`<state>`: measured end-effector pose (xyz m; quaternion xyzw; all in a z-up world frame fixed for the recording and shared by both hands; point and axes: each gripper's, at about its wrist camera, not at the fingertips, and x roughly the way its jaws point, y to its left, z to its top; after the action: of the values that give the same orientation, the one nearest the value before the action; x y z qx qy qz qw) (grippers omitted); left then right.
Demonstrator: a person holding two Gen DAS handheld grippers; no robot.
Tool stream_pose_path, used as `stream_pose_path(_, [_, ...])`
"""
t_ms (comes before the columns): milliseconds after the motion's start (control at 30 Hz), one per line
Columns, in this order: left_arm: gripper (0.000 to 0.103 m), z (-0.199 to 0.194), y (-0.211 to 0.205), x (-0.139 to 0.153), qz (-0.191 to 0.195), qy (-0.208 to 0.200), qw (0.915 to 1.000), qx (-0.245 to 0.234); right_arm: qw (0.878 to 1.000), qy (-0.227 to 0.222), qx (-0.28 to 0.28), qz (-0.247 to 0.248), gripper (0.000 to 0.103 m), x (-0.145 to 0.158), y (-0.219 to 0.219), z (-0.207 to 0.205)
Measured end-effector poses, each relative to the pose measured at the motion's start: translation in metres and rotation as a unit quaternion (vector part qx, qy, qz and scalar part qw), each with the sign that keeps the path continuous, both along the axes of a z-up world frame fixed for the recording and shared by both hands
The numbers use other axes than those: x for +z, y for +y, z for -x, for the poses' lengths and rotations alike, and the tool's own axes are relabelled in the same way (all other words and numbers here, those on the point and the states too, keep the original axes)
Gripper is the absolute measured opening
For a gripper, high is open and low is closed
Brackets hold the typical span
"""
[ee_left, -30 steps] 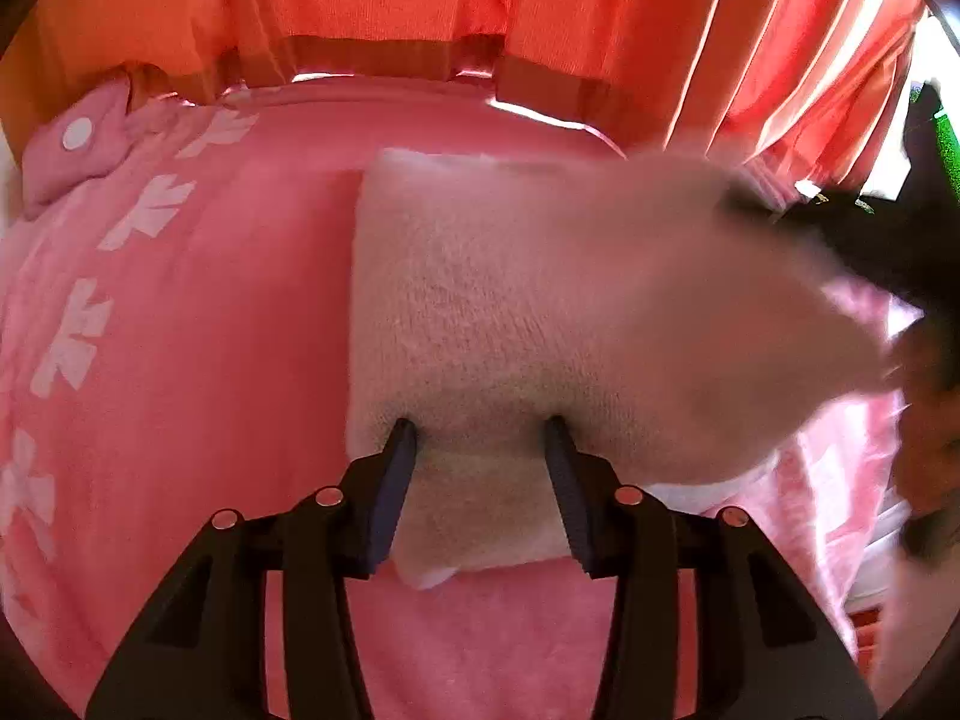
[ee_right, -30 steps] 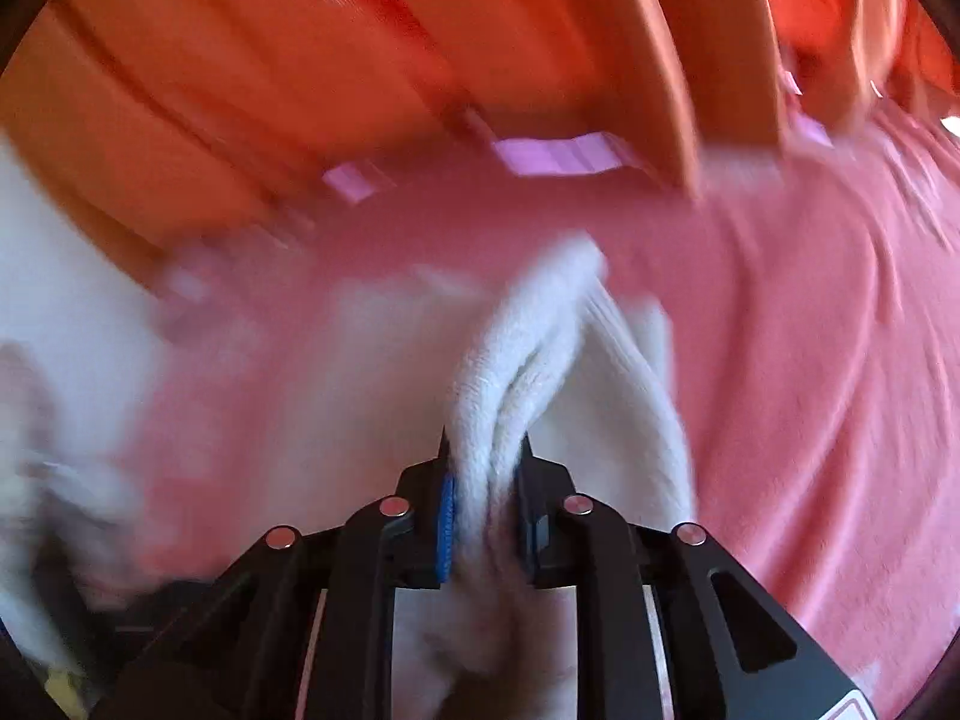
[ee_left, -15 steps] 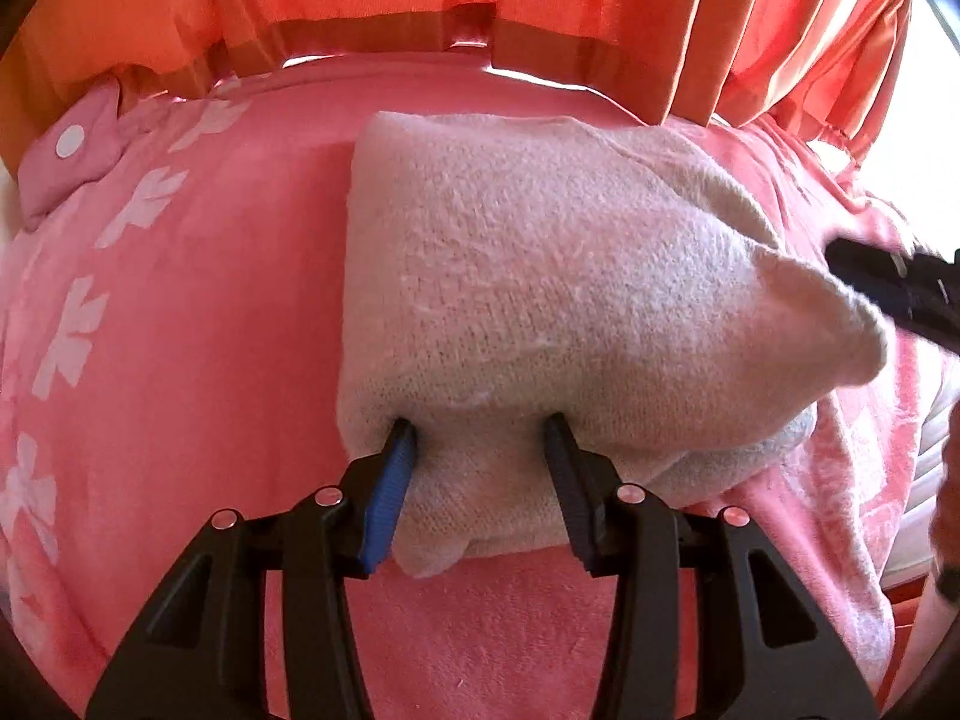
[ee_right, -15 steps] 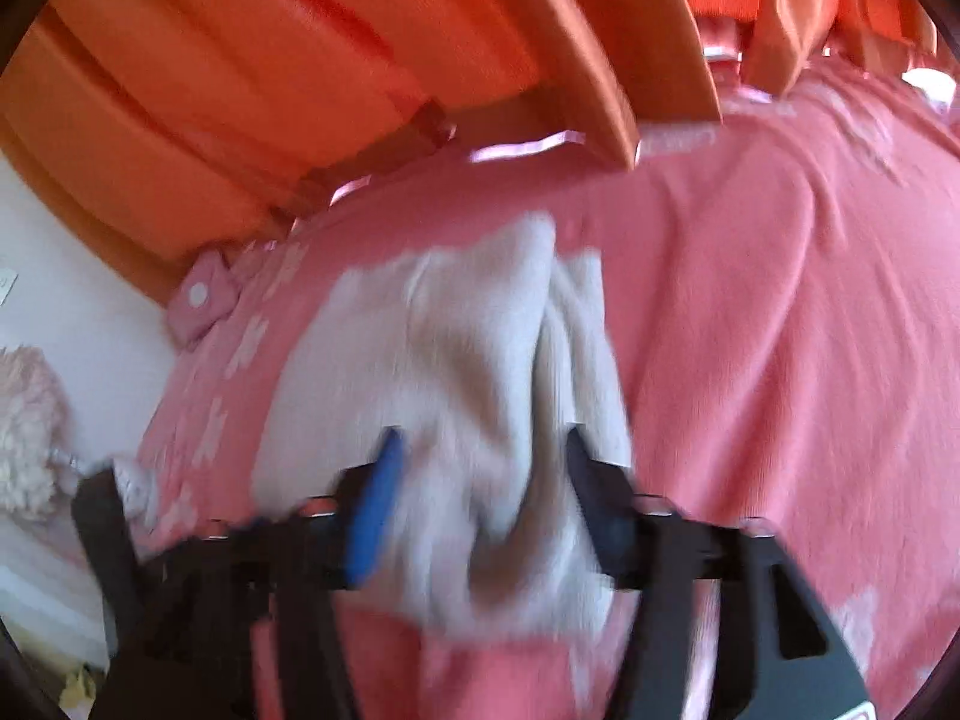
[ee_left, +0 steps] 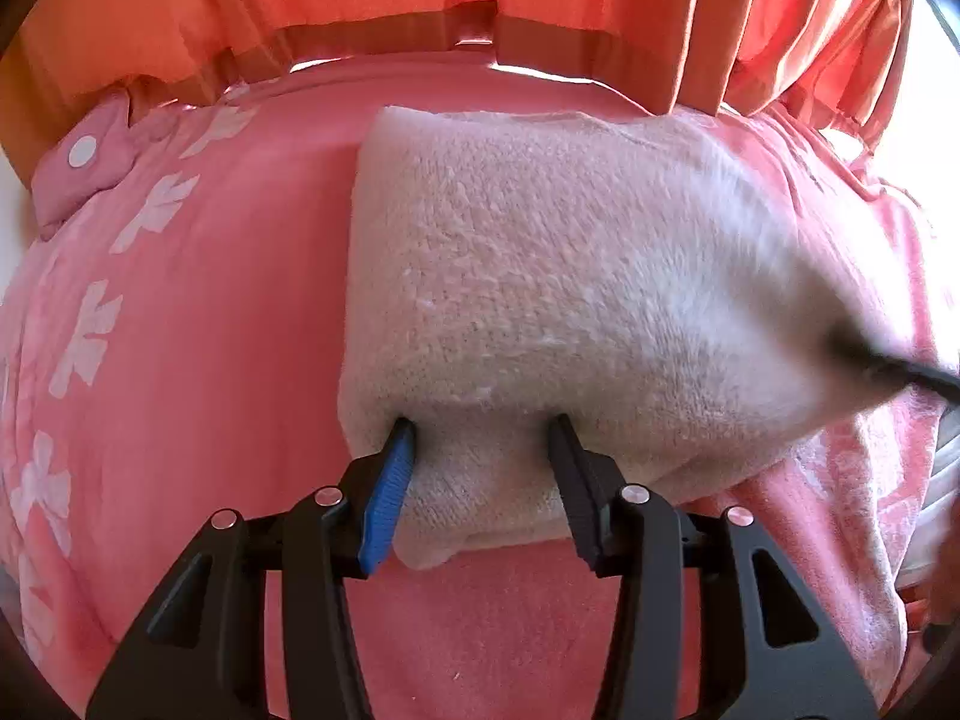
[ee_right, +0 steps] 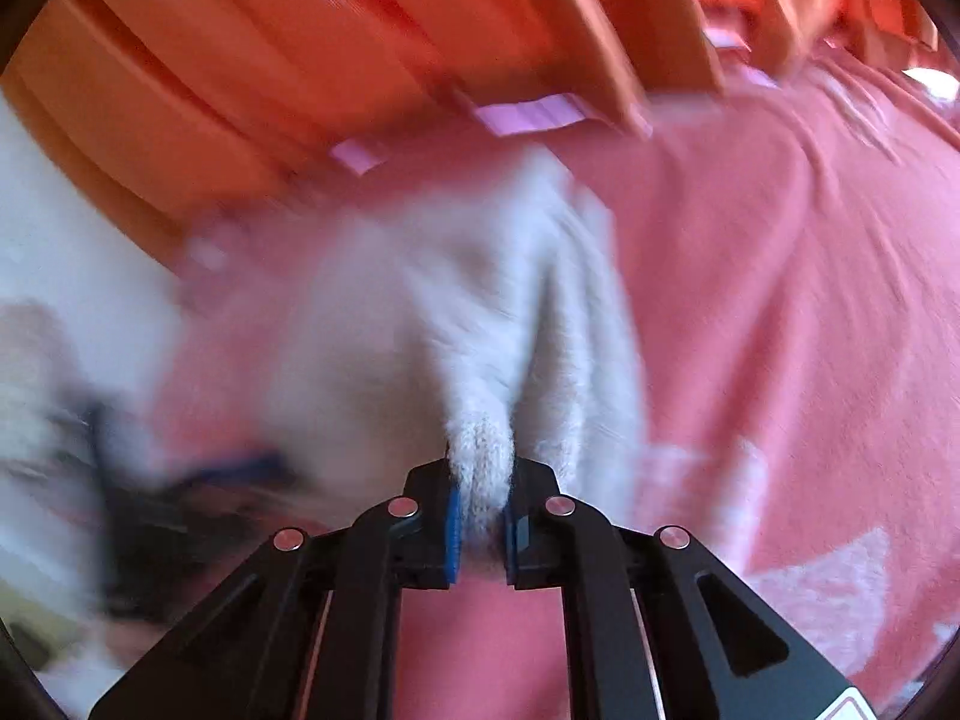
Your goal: Fold small clothes
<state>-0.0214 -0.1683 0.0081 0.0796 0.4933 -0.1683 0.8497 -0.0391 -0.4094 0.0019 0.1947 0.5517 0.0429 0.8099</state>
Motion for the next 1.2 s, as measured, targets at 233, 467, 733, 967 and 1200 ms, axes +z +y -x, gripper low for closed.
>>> stream_pose_path(233, [0.045, 0.007, 0.000, 0.007, -0.001, 0.000, 1.0000, 0.003, 0.998, -0.029, -0.018, -0.046, 0.024, 0.029, -0.014, 0.009])
stream_pose_path(467, [0.058, 0.009, 0.006, 0.050, 0.059, -0.035, 0.9976, 0.008, 0.993, -0.087, -0.042, -0.071, 0.056, 0.055, -0.032, -0.008])
stream_pose_path(733, [0.059, -0.016, -0.011, 0.024, 0.018, -0.030, 0.9992, 0.020, 0.991, -0.116, -0.009, -0.071, 0.013, 0.067, -0.005, -0.042])
stream_pose_path(967, [0.065, -0.010, -0.023, 0.018, -0.005, -0.044, 0.9990, 0.005, 0.998, -0.045, -0.021, -0.050, 0.013, 0.009, -0.016, -0.048])
stream_pose_path(1200, [0.066, -0.010, -0.023, 0.017, -0.012, -0.050, 0.9987, 0.007, 0.993, -0.119, -0.021, 0.003, 0.022, 0.086, -0.003, 0.000])
